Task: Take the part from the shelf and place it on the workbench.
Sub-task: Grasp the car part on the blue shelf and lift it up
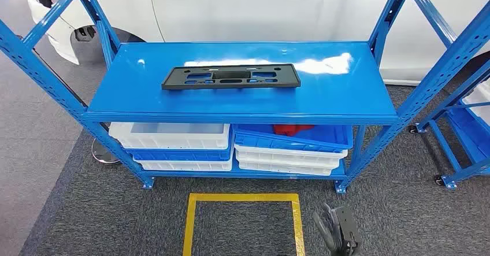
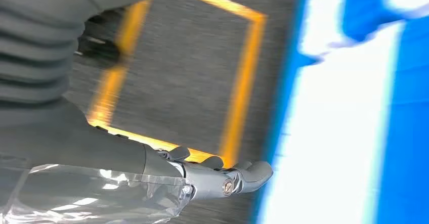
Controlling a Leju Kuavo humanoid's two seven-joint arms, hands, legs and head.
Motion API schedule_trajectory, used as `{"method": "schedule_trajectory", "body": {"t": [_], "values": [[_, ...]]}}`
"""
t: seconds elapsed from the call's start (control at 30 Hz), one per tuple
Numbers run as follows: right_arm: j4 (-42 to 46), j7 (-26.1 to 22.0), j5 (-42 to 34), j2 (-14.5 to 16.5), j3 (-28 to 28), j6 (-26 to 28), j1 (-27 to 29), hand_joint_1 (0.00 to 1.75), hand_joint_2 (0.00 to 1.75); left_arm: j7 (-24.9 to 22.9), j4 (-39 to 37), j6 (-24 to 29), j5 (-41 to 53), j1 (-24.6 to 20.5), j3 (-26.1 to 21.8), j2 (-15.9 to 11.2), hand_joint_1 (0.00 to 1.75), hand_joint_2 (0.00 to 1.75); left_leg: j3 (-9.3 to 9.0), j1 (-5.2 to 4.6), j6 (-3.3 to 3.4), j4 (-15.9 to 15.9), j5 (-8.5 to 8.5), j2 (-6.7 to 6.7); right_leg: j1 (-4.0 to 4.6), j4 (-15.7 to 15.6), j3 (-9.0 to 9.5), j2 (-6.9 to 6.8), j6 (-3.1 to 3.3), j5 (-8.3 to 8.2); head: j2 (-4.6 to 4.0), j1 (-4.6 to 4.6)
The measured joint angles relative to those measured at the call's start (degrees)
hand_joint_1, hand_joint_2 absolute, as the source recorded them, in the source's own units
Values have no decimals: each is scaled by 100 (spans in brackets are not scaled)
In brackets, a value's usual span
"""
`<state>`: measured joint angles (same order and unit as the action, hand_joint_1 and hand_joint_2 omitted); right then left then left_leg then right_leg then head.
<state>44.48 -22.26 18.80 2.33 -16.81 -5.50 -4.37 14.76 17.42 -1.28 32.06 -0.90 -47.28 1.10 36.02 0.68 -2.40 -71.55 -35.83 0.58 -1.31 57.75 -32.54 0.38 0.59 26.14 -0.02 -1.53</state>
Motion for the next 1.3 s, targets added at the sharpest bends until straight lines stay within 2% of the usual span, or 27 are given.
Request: {"method": "schedule_trajectory", "body": {"t": [0.07,0.1,0.13,0.2,0.23,0.27,0.33,0.37,0.43,0.47,0.5,0.57,0.6,0.63,0.7,0.77,0.83,0.9,0.93,0.97,1.03,1.07,1.1,1.13,1.2,1.23,1.3], "values": [[160,-50,-69,-13,62,-31,-60,0,0,13,-15,-1,42,-3,-36,3,0,0,107,2,-1,-157,22,-5,2,2,3,19,1,3,1,0],[337,-99,-139,-26,132,-58,-122,0,0,27,-29,-2,91,-6,-79,7,0,0,149,3,2,-179,104,-8,4,4,9,42,1,5,1,-1],[513,-146,-210,-37,204,-83,-191,0,0,44,-41,-3,140,-8,-115,9,0,0,85,4,14,22,289,-8,4,5,20,69,-2,8,1,-1],[891,-234,-357,-57,359,-133,-335,0,0,82,-55,-3,244,-21,-195,11,0,0,-233,0,61,803,735,48,8,6,44,132,-24,15,1,0],[1072,-273,-431,-67,438,-158,-407,0,0,102,-61,-3,291,-35,-235,11,0,0,-363,-8,92,1129,867,85,12,9,43,165,-49,16,1,1],[1263,-311,-507,-81,521,-183,-474,0,0,120,-71,-2,339,-51,-277,10,0,0,-435,-19,123,1324,923,115,13,9,33,195,-82,12,1,2],[1641,-377,-654,-121,686,-224,-579,0,0,157,-89,-1,435,-79,-364,10,0,0,-448,-40,190,1401,916,111,12,-6,13,242,-164,-7,1,3],[1834,-411,-725,-148,763,-243,-623,0,44,176,-95,-1,482,-90,-401,11,0,0,-452,-33,234,1419,933,88,6,-3,10,236,-199,-2,1,5],[2197,-469,-857,-199,906,-272,-725,0,44,216,-106,-2,571,-114,-468,15,0,0,-472,-17,326,1471,972,47,9,203,-83,146,-241,141,2,12],[2365,-498,-920,-221,976,-278,-783,0,87,232,-117,-2,614,-126,-505,17,0,0,-475,-15,358,1488,984,25,7,490,-217,87,-249,303,2,15],[2533,-524,-985,-243,1051,-289,-838,0,87,248,-131,-3,656,-135,-546,19,0,0,-473,-28,378,1490,983,9,9,878,-405,45,-256,492,1,18],[2870,-563,-1128,-303,1212,-329,-913,0,175,276,-155,-1,741,-144,-645,19,0,0,-472,-55,398,1486,974,-18,9,1579,-753,28,-268,732,1,19],[3043,-575,-1202,-341,1302,-359,-940,0,175,289,-167,2,780,-147,-696,21,0,0,-476,-68,405,1482,969,-23,10,1671,-809,26,-265,697,1,19],[3211,-579,-1273,-383,1395,-389,-970,0,175,301,-179,7,820,-152,-748,23,0,0,-483,-80,410,1475,960,-25,14,1528,-752,24,-252,555,2,19],[3560,-590,-1410,-469,1591,-458,-1049,0,175,321,-208,20,892,-169,-854,40,0,0,-498,-100,407,1452,934,-26,42,766,-407,1,-186,145,2,19],[3927,-605,-1522,-543,1789,-524,-1116,0,175,338,-238,40,963,-195,-963,67,0,0,-483,-123,374,1413,905,-24,86,151,-139,-34,-121,-60,2,16],[4301,-631,-1574,-590,1983,-545,-1144,0,175,343,-269,62,1031,-216,-1072,86,0,0,-465,-128,322,1401,894,-26,112,23,-97,-43,-89,-56,2,14],[4649,-663,-1539,-610,2162,-473,-1159,0,175,343,-289,83,1098,-232,-1159,99,0,0,-459,-125,262,1373,847,-34,80,-17,-75,-40,-49,-73,1,12],[4799,-679,-1478,-613,2251,-394,-1172,0,175,345,-298,94,1130,-242,-1196,108,0,0,-411,-119,228,1244,754,-35,59,-46,-56,-42,-26,-83,1,7],[4922,-693,-1392,-614,2339,-295,-1185,0,175,347,-305,107,1160,-251,-1230,114,0,0,-306,-106,191,996,606,-34,40,-72,-37,-46,-7,-91,1,1],[5092,-712,-1160,-616,2515,-65,-1205,0,175,349,-321,128,1206,-260,-1296,121,0,0,55,-51,123,219,245,-34,38,-81,-30,-46,8,-88,1,-7],[5141,-715,-1026,-617,2602,55,-1208,0,175,349,-327,134,1221,-260,-1325,121,0,0,224,-23,93,-111,144,-34,34,-79,-30,-44,7,-86,2,-6],[5175,-716,-876,-618,2692,182,-1211,0,175,350,-332,136,1234,-261,-1352,121,0,0,314,5,64,-259,154,-34,26,-77,-27,-40,0,-82,1,-5],[5199,-717,-720,-618,2781,311,-1215,0,175,351,-336,137,1244,-262,-1379,122,0,0,292,33,38,-172,280,-35,13,-72,-19,-36,-12,-75,2,-7],[5231,-707,-384,-618,2957,583,-1239,0,175,356,-338,137,1268,-268,-1426,123,0,0,-29,89,-10,574,718,-34,-19,-54,7,-26,-61,-45,1,-7],[5238,-693,-217,-618,3035,714,-1259,0,175,358,-342,137,1280,-273,-1442,125,0,0,-206,92,-17,965,867,-30,-23,-36,14,-19,-99,-30,1,-11],[5242,-651,135,-618,3191,960,-1302,0,175,361,-348,138,1300,-286,-1470,128,0,0,-373,77,35,1347,953,-18,-13,-16,4,-8,-179,-22,2,-13]]}}
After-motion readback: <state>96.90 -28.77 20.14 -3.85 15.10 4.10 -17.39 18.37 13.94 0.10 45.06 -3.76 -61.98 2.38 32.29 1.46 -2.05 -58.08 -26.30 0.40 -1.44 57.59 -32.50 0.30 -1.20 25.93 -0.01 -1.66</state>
